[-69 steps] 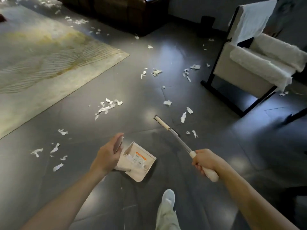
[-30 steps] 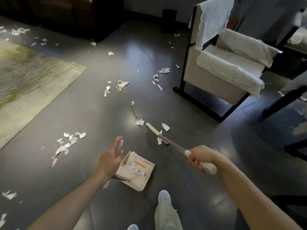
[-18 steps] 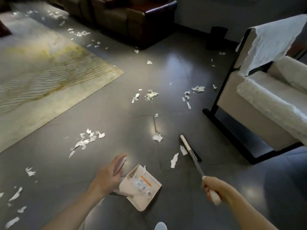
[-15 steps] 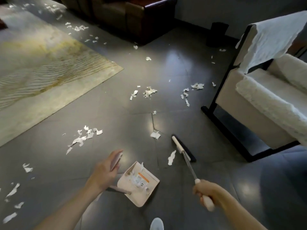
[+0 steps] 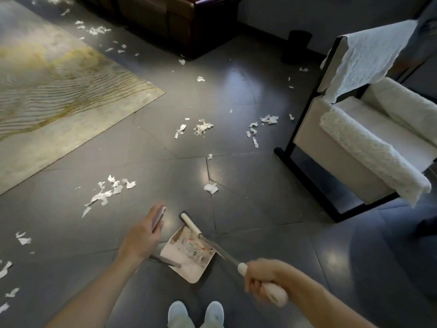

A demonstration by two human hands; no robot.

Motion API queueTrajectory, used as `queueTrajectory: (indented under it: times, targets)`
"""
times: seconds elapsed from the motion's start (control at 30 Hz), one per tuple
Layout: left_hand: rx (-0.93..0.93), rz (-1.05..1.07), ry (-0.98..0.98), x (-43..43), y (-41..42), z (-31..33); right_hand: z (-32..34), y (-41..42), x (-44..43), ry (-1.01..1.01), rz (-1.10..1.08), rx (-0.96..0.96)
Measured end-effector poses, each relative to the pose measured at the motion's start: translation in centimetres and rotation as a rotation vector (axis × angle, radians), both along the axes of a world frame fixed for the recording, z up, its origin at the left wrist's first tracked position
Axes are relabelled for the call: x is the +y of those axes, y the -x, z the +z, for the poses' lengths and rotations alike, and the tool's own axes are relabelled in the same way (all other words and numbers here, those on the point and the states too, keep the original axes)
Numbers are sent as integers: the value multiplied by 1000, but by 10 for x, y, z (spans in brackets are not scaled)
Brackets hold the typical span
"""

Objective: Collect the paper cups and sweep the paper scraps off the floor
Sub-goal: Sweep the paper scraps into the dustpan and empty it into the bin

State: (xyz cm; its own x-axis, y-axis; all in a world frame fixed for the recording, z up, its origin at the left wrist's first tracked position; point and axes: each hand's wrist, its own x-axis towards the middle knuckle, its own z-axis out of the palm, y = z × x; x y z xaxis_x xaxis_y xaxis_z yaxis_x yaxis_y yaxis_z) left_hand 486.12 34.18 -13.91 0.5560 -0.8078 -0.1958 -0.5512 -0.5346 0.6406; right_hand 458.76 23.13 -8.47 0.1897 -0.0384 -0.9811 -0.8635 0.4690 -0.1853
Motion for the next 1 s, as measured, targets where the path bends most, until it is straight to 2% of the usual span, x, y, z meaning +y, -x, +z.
queueTrajectory:
  times: [0.1,0.2,0.27,0.5,0.67,0.83,1.0]
  targets:
    - [1,-66,26,-3,-2,2,18,-3,-28,-84,-196,-41]
    - [-3,-63,63,-3,-12,6,33,-3,-50,-75,-313,-64]
    - [-2,-69,95,-5,-19,8,34,-8,-58,-23,-285,-83]
    - [-5,61,109,-25,-32,13,12,-45,-107,342,-70,-139]
    - [10,131,67,-40,-30,9,-33,-58,-166,399,-72,-93]
    - [32,266,72,-61,-43,1,-78,-57,-203,407,170,140]
    - [-48,283,6,-76,-58,5,-96,-62,-190,607,618,124]
